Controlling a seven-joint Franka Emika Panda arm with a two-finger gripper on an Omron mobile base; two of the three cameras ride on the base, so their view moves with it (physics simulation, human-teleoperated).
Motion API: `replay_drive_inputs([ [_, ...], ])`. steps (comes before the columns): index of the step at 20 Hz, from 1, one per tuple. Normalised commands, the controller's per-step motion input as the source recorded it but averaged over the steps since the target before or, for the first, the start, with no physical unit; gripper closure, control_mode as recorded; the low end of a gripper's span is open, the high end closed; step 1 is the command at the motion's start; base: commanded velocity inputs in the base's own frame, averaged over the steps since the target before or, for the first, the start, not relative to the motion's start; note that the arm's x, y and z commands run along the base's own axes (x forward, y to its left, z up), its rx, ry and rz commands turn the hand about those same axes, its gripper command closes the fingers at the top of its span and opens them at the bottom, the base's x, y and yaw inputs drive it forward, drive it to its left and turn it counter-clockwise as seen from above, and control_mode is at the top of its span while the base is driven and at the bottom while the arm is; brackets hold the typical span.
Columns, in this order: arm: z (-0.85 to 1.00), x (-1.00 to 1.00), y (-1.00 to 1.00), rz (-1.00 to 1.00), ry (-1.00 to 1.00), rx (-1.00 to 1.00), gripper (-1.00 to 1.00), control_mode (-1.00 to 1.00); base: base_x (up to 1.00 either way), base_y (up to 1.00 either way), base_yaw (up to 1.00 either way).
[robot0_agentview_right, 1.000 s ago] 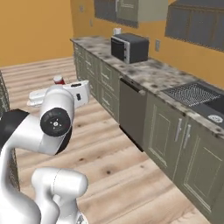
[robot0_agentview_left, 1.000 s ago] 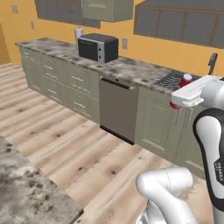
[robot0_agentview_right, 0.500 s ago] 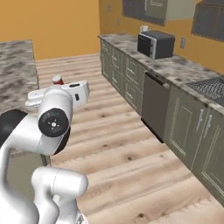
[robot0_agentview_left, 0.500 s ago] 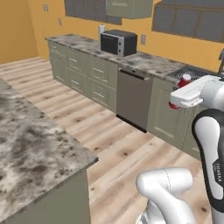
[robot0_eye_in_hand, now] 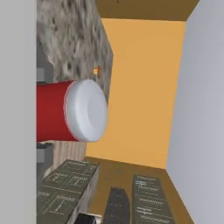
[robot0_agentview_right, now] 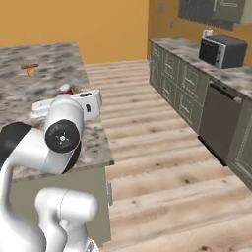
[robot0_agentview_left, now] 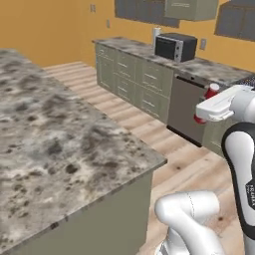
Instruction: Move the ketchup and mustard from the cabinet to the dining counter.
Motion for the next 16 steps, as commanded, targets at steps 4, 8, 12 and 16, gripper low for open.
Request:
replay_drive_inputs([
  [4,0.0,0.0,0.0,0.0,0.0,0.0,1.0,1.0,0.0,0.84,0.43],
  [8,0.0,0.0,0.0,0.0,0.0,0.0,1.0,1.0,0.01,0.51,0.55],
  [12,0.0,0.0,0.0,0.0,0.0,0.0,1.0,1.0,0.46,0.29,0.45],
  [16,0.0,0.0,0.0,0.0,0.0,0.0,1.0,1.0,0.85,0.03,0.14],
])
